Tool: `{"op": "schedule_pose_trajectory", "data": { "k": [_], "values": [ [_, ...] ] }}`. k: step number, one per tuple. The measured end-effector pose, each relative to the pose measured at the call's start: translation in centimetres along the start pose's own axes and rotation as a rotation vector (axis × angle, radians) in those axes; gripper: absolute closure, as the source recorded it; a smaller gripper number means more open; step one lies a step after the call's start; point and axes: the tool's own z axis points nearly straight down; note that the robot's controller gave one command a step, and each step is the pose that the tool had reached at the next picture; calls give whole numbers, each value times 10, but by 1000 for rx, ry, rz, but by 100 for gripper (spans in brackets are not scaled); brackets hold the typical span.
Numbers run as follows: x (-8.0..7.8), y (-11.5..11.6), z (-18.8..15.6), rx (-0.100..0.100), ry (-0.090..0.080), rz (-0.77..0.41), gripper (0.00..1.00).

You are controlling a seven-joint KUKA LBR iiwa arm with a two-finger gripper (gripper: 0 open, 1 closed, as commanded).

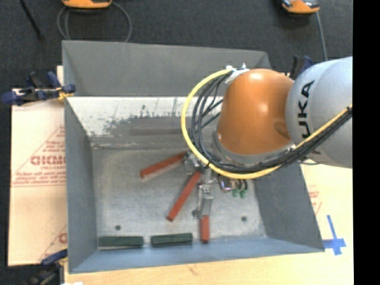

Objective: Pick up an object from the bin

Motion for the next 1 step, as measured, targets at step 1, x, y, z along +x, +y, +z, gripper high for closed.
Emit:
{"op": "schedule_pose_trajectory", "data": {
  "k": [1],
  "values": [
    [-36, -7, 106, 4, 4, -137, 0]
  ]
}}
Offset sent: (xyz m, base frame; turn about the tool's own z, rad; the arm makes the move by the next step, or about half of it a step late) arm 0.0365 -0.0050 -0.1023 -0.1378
